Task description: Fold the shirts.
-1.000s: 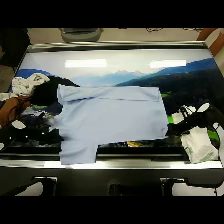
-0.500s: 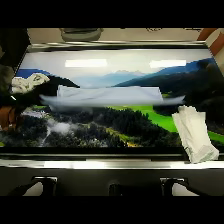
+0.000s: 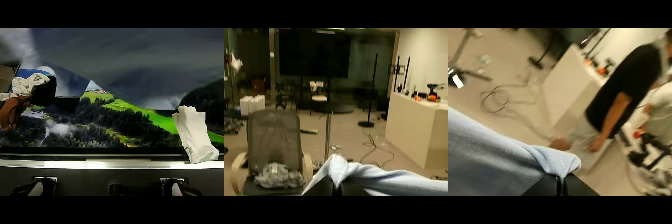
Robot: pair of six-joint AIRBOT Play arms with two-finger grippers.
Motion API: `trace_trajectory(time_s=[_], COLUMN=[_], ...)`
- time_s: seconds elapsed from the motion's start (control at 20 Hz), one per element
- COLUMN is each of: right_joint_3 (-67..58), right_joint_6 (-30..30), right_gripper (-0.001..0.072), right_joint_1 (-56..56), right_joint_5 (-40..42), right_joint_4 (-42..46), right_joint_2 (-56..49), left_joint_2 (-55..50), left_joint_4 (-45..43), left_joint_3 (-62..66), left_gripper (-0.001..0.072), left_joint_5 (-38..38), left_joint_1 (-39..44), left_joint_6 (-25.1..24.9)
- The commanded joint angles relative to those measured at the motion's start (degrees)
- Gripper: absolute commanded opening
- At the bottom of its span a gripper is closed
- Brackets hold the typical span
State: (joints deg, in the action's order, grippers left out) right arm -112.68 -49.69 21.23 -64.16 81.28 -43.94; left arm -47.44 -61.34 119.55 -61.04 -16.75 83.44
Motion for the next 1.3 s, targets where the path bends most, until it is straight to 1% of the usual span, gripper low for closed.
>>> trace_trajectory(time_s=[0.0,0.25,0.35,0.4,0.45,0.55,0.65,0.7,0.75,0.8,0.85,0.95,1.0,1.1,1.15,1.25], right_joint_3=[-1.16,-1.16,-1.16,-1.16,-1.16,-0.46,3.13,6.45,10.23,14.10,17.49,19.61,19.54,19.54,19.54,19.54], right_joint_6=[-0.42,-0.50,-0.68,-1.95,-3.89,-4.04,-4.07,-4.07,-4.09,-4.09,-4.13,-5.31,-7.28,-14.29,-16.39,-18.67], right_gripper=[0.0052,0.0052,0.0052,0.0052,0.0051,0.0050,0.0050,0.0050,0.0050,0.0050,0.0050,0.0050,0.0050,0.0051,0.0051,0.0051], right_joint_1=[-0.07,-0.07,-0.04,-0.04,-0.07,-0.07,-0.07,-0.24,-1.42,-3.30,-5.81,-10.86,-12.63,-14.78,-15.13,-14.99], right_joint_5=[-3.32,-7.37,-11.08,-13.84,-16.85,-23.54,-31.61,-34.05,-33.51,-30.84,-25.88,-11.43,-5.11,7.02,12.28,19.17], right_joint_4=[2.97,4.02,4.04,4.04,3.74,1.66,-1.49,-3.02,-2.69,-1.18,0.22,1.05,1.07,0.83,-0.09,-0.13], right_joint_2=[5.99,6.56,4.63,2.71,0.15,-6.43,-15.13,-19.82,-23.74,-27.39,-31.45,-40.39,-44.26,-50.23,-52.28,-54.40], left_joint_2=[4.57,4.81,4.39,4.13,3.56,1.01,-3.15,-5.11,-7.37,-9.60,-12.20,-19.52,-23.80,-32.50,-36.26,-41.59], left_joint_4=[-1.75,-4.26,-4.28,-4.31,-4.70,-5.16,-5.09,-5.09,-5.11,-5.14,-5.09,-4.31,-3.72,-0.52,1.36,3.58], left_joint_3=[2.05,1.95,0.17,-1.73,-3.85,-8.66,-16.31,-21.49,-27.89,-34.12,-40.22,-48.85,-49.62,-48.04,-46.34,-42.53], left_gripper=[0.0029,0.0029,0.0028,0.0029,0.0028,0.0028,0.0029,0.0029,0.0029,0.0029,0.0029,0.0029,0.0029,0.0029,0.0029,0.0029], left_joint_5=[0.37,-4.39,-5.70,-6.23,-7.32,-12.55,-17.51,-18.03,-17.81,-16.79,-14.36,-6.14,-3.56,1.40,4.04,8.11], left_joint_1=[0.04,0.04,0.04,0.04,0.04,0.04,0.07,0.07,0.07,0.07,0.07,0.07,0.07,0.07,0.11,0.46], left_joint_6=[2.36,3.17,3.19,3.17,3.17,3.17,3.04,1.79,0.13,-0.83,-1.16,-2.60,-3.17,-5.70,-7.19,-8.09])
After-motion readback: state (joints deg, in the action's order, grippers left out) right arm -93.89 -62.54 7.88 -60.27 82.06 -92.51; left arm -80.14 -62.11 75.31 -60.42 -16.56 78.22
